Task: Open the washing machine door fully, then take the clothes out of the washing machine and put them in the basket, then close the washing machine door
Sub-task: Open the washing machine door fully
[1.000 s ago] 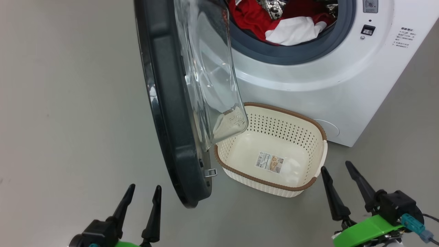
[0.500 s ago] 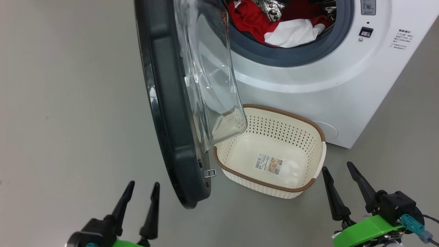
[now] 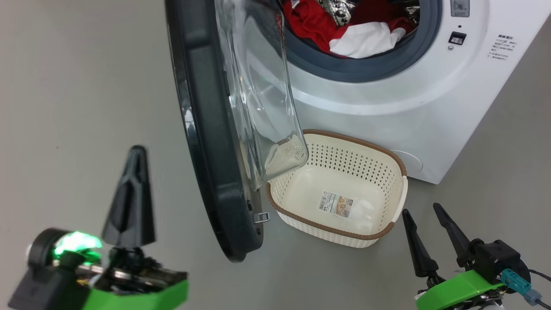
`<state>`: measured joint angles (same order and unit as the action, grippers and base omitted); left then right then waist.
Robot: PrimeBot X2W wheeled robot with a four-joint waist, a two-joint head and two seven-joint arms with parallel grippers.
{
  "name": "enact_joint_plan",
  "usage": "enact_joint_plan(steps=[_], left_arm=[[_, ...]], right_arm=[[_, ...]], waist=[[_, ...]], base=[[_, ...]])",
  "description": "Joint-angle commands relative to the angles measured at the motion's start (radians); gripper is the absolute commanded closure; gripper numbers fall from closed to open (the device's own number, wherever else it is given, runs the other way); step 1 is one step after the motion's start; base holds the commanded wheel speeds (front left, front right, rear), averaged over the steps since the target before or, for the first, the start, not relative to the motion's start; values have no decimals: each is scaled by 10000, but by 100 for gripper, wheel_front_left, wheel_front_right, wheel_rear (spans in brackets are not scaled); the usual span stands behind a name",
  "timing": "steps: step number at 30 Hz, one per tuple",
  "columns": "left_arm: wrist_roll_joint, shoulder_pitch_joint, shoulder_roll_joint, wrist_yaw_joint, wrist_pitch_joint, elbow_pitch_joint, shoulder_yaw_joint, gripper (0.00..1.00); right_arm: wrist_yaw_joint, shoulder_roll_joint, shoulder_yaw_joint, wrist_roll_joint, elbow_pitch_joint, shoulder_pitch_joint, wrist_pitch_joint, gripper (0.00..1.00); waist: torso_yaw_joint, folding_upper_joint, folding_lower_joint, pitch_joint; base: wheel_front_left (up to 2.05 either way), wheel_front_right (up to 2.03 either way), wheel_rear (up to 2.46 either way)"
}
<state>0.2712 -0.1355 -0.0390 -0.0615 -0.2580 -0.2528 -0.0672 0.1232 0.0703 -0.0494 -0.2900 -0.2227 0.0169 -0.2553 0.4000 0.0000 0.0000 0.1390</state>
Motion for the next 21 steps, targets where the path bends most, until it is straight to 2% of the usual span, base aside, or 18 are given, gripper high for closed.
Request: enact_joint_plan(steps=[1,6,12,16,21], left_arm=[[-18,-304,-112,-37,-38,-387,174,100],[-237,-232,-112,-425,-38,-1085,-1338,100],[35,194,-112,-632,-38,268,-2990,100],[296,277,-112,-662,-38,1589,-3309,100],[693,151,-112,-603,-38,2436,-2953,100]], right_arm=[[75,36,-286,88,263,118,-64,0],[75,49,-307,97,312,191,-64,0],[75,54,-321,129,332,279,-64,0],[75,52,-348,148,319,341,-64,0],[75,47,-350,153,323,388,-64,0]], waist=[[-17,0,0,16],[-92,0,0,159],[-143,0,0,311],[-172,0,0,373],[-142,0,0,443]], base=[[0,0,0],[0,0,0],[0,0,0],[0,0,0],[0,0,0]])
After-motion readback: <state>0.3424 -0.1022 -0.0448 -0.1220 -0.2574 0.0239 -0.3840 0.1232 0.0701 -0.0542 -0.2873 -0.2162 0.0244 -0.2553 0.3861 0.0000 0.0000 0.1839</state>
